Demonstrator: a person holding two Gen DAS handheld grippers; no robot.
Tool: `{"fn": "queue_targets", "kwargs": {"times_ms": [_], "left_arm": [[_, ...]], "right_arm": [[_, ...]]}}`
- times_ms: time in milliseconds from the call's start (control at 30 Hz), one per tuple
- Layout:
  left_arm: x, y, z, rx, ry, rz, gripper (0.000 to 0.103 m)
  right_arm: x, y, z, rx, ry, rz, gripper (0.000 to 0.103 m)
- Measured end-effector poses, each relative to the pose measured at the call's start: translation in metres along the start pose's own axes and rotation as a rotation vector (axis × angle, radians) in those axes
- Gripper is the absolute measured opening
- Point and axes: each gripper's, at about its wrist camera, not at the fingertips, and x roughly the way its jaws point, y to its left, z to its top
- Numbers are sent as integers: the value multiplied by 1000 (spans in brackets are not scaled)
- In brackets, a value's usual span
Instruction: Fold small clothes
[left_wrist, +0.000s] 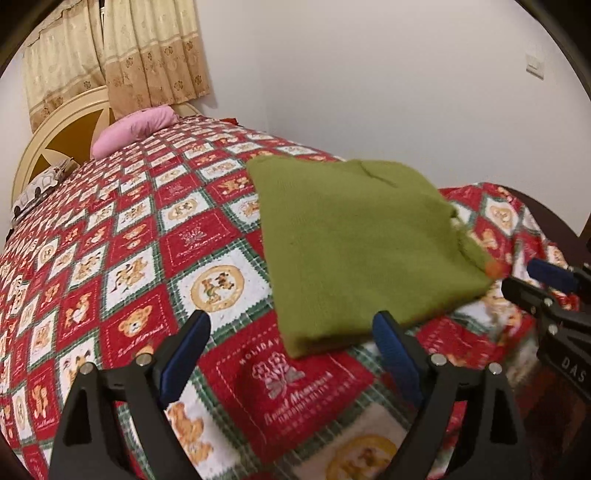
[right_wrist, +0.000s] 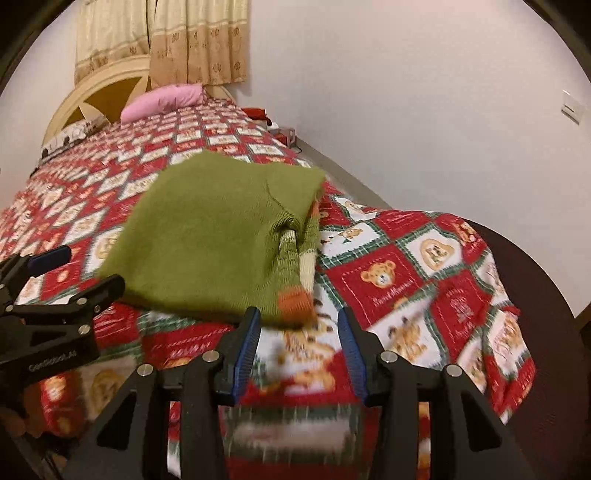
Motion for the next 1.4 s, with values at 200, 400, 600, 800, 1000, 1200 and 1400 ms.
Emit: {"fn": "queue_targets", "kwargs": {"times_ms": [200, 400, 600, 800, 1000, 1200, 1400], "left_arm": [[-39, -4, -2, 6, -65, -1, 98], [-79, -2, -1, -1, -162, 21, 103], [-108, -1, -3, -24, -203, 3, 103], [-129, -5, -4, -30, -233, 16, 103], [-144, -10, -8, 21, -235, 142, 103], [-156, 0, -9, -8, -226, 160, 103], [-180, 6, -9, -35, -305, 187, 103]], "right_arm": [[-54, 1, -13, -18, -107, 8, 47], [-98, 1, -9, -26, -235, 0, 55], [-136, 2, -5, -16, -329, 36, 55], [-171, 4, -5, -27, -439, 24, 63], [-206, 7, -6, -47, -568, -30, 70], [-225, 16, -6, -63, -621, -16, 70], [-229, 26, -11, -82, -665, 2, 73]]}}
